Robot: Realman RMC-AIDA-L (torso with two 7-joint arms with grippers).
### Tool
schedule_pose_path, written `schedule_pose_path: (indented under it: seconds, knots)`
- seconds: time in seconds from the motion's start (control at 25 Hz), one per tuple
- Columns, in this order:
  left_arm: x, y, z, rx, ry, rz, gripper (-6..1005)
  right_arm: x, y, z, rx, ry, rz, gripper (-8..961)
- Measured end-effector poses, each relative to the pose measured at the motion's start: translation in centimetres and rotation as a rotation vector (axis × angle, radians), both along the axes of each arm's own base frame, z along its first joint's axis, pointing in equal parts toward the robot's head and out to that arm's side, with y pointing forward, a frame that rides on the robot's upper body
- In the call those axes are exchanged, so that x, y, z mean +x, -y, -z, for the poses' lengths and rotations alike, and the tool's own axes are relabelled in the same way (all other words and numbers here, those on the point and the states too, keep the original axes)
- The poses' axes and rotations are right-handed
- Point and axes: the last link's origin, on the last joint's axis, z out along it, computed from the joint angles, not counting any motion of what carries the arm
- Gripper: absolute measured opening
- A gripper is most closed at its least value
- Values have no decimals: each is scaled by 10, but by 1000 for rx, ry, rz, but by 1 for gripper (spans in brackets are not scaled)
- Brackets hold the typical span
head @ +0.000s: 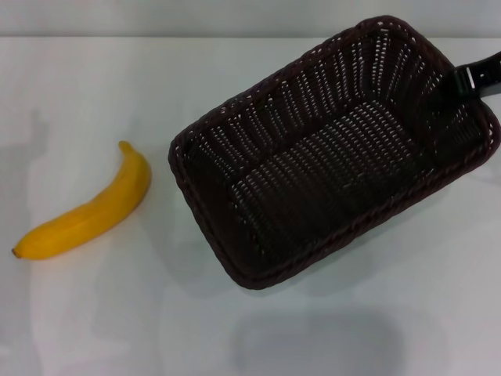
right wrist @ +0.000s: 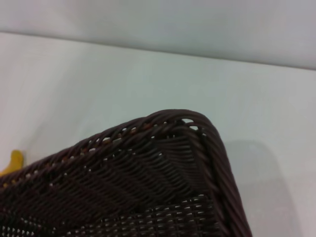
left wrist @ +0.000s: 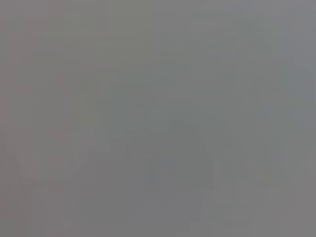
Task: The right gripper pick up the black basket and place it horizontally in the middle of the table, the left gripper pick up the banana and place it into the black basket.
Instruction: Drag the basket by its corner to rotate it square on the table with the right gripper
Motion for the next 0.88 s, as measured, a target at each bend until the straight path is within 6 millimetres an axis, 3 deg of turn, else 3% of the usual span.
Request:
schedule_pose_path:
  seconds: [0.88]
  knots:
    - [0,-3,2,-11,-1,-1,889,18,-19,10,124,-102,45,128]
